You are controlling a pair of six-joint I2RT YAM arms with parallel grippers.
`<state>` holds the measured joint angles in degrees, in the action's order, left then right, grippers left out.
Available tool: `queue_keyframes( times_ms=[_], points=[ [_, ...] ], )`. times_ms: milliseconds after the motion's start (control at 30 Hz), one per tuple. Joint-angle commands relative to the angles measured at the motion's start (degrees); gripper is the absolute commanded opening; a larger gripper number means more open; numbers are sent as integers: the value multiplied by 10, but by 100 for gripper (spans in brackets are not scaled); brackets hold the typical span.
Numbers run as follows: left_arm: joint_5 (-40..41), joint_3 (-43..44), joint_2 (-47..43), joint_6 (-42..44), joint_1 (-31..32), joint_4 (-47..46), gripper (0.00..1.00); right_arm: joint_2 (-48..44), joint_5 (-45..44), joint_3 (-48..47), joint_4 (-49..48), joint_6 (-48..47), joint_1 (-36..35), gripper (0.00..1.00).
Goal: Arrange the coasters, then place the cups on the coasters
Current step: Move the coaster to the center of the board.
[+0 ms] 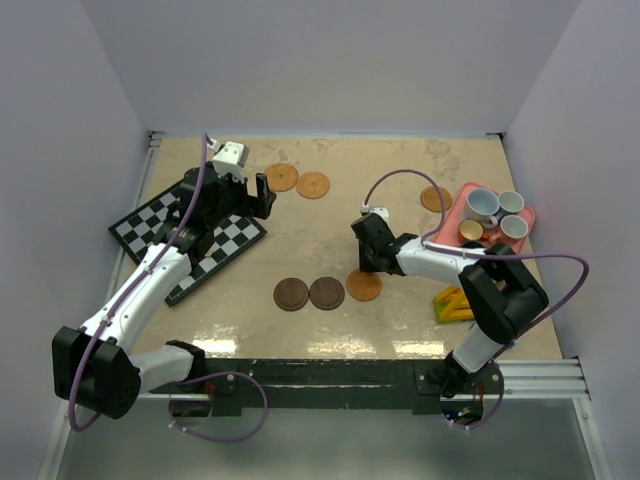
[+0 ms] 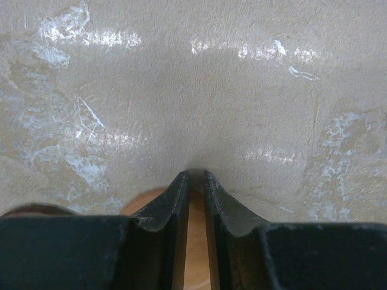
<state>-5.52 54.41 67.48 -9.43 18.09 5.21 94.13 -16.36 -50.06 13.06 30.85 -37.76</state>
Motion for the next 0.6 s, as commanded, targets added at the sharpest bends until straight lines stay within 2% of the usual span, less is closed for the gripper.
queue_keyframes(
  times_ms=[0,367,567],
  points=[
    [-4,1,-15,-3,5,-23,100,-24,10,12,16,17,-3,19],
    [-4,2,-17,-3,6,-23,100,-33,34,17,10,36,-24,18],
    [-5,2,-16,-3,8,-23,100,-31,21,2,24,36,-25,21]
  ],
)
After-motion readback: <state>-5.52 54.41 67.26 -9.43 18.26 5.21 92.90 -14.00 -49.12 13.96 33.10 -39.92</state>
